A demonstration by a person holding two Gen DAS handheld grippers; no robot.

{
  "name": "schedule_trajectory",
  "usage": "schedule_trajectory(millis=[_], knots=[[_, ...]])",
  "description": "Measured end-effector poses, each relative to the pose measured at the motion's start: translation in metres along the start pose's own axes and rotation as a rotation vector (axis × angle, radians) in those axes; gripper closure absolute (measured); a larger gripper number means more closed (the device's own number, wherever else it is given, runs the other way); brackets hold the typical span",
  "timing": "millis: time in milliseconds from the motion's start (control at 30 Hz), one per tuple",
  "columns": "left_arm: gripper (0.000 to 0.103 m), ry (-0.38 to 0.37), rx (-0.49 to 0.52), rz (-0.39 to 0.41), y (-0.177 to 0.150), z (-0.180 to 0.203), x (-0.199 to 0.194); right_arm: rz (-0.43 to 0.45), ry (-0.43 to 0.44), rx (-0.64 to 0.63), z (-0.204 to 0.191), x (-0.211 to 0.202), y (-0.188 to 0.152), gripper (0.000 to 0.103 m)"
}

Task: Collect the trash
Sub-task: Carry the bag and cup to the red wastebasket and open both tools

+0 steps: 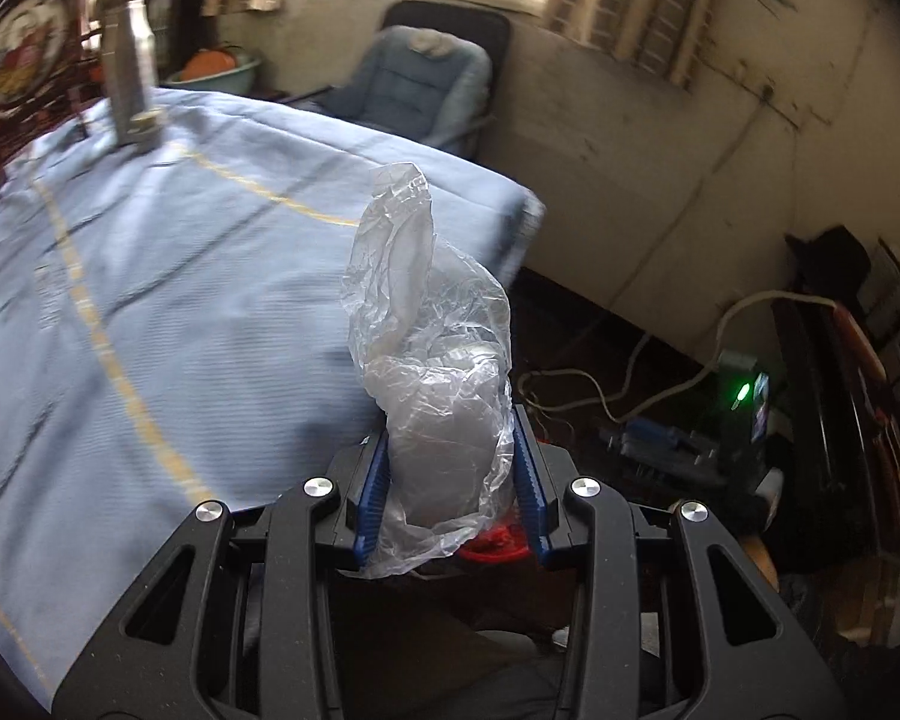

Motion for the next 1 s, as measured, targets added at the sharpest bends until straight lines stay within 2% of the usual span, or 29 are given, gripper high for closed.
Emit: schedule_trajectory(millis=[233, 367, 567, 667, 733, 867, 1000], knots=[[0.064, -0.063, 0.082, -0.112, -0.011, 0.043, 0.055, 0.067, 0.015, 0.096, 0.036, -0.023, 0.013, 0.029], [0.064, -0.098, 0.109, -0.200, -0.022, 0.060, 0.095, 0.064, 0.020, 0.122, 0.049, -0.022, 0.009, 0.029], [0.062, -0.098, 0.119, -0.326, -0.044, 0.065, 0.155, 0.046, 0.012, 0.137, 0.059, -0.016, 0.010, 0.029], [0.045, -0.057, 0.089, -0.389, -0.057, 0.054, 0.182, 0.037, 0.002, 0.145, 0.066, -0.009, 0.010, 0.029], [0.033, -0.049, 0.064, -0.403, -0.059, 0.049, 0.189, 0.032, 0.000, 0.152, 0.069, -0.006, 0.009, 0.029], [0.025, -0.072, 0.031, -0.398, -0.056, 0.046, 0.186, 0.035, 0.000, 0.157, 0.071, -0.006, 0.009, 0.029], [0.021, -0.054, 0.051, -0.339, -0.045, 0.048, 0.167, 0.046, 0.005, 0.143, 0.065, -0.009, 0.008, 0.029]])
Point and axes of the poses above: each gripper's, at about its wrist camera, not at the fingertips, and x roughly the way its jaws point, z to its right, y to its top, the point moved 5 cm from there along x, roughly the way its jaws point, and after that the axes turned 8 degrees about -y, right-handed, at the moved point
